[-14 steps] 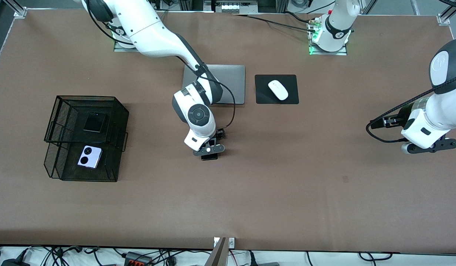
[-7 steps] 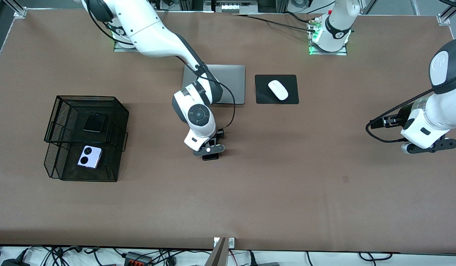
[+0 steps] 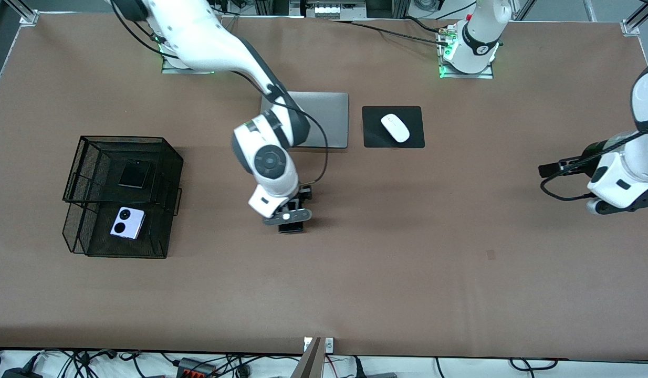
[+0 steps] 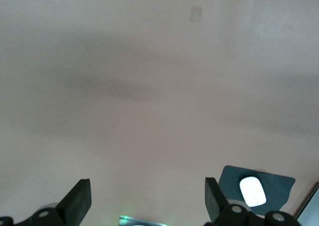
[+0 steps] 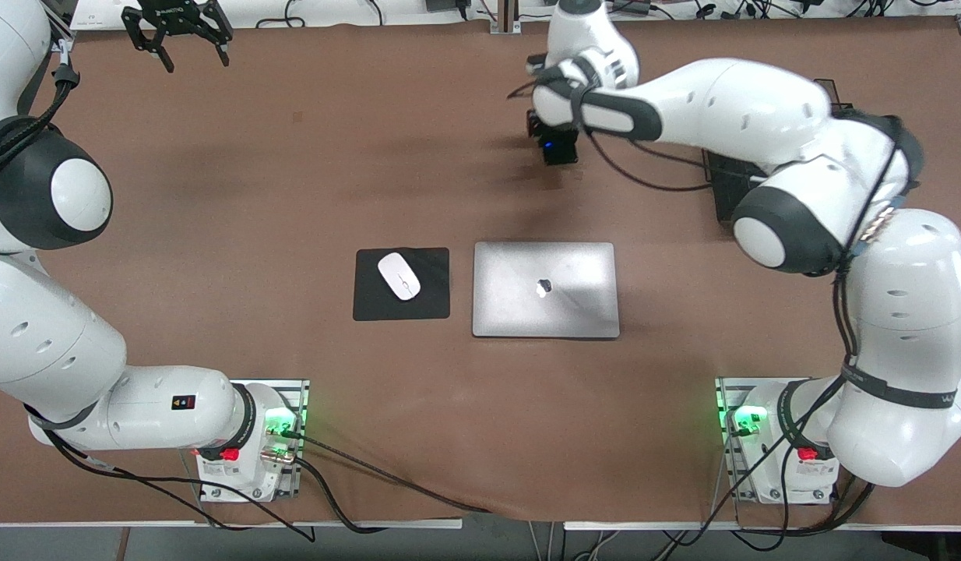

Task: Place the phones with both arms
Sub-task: 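Carry the large black phone into the mesh basket with the right gripper, release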

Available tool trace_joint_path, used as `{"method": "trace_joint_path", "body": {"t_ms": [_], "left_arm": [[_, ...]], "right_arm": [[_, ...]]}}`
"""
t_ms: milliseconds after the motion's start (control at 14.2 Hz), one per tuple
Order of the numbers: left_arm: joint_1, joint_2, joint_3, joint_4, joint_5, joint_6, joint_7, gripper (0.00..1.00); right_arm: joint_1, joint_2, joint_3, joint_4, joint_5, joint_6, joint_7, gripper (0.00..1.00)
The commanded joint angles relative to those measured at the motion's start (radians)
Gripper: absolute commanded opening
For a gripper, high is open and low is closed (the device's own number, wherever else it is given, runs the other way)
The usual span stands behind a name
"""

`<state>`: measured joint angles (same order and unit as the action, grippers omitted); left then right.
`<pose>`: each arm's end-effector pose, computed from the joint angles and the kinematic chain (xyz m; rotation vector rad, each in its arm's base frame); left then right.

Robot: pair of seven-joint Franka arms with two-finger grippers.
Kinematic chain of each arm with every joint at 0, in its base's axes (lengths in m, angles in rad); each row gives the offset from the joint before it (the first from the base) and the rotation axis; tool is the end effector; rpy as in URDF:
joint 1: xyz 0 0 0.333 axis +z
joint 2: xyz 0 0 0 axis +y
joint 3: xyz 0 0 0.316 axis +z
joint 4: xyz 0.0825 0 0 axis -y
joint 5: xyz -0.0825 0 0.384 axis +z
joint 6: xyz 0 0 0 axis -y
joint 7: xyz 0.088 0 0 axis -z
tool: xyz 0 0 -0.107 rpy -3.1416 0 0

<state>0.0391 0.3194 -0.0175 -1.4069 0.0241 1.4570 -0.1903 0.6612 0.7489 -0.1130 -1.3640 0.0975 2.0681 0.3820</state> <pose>0.6258 0.0178 0.5026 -3.0558 -0.3244 0.4123 0.6115 0.3996 0.2723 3.1213 0.2289 -0.0608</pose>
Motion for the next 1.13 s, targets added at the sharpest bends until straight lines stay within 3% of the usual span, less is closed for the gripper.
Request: {"method": "trace_joint_path", "body": {"t_ms": [0,282,564,1057], "left_arm": [[0.002,0.0,-0.013,0.069,-0.004,-0.024,0.003,1.0],[0.022,-0.005,-0.012,0.066,-0.061,-0.012,0.012,1.0],[0.021,-0.031,-0.016,0.043,-0.061,0.012,0.011,1.0],[0.013,-0.176,-0.004,-0.168,-0.078,0.195,-0.008,1.0]], "right_arm": [[-0.061,-0.104,-0.028,-0.034,-0.012,-0.109,-0.026,0.32],[-0.197,-0.192,-0.053,-0.079,-0.012,-0.215,-0.087,0.32],[-0.362,-0.299,-0.053,-0.208,-0.012,-0.235,-0.283,0.32],[-0.575,-0.45,-0.056,-0.391,-0.016,-0.238,-0.503,0.32]]}}
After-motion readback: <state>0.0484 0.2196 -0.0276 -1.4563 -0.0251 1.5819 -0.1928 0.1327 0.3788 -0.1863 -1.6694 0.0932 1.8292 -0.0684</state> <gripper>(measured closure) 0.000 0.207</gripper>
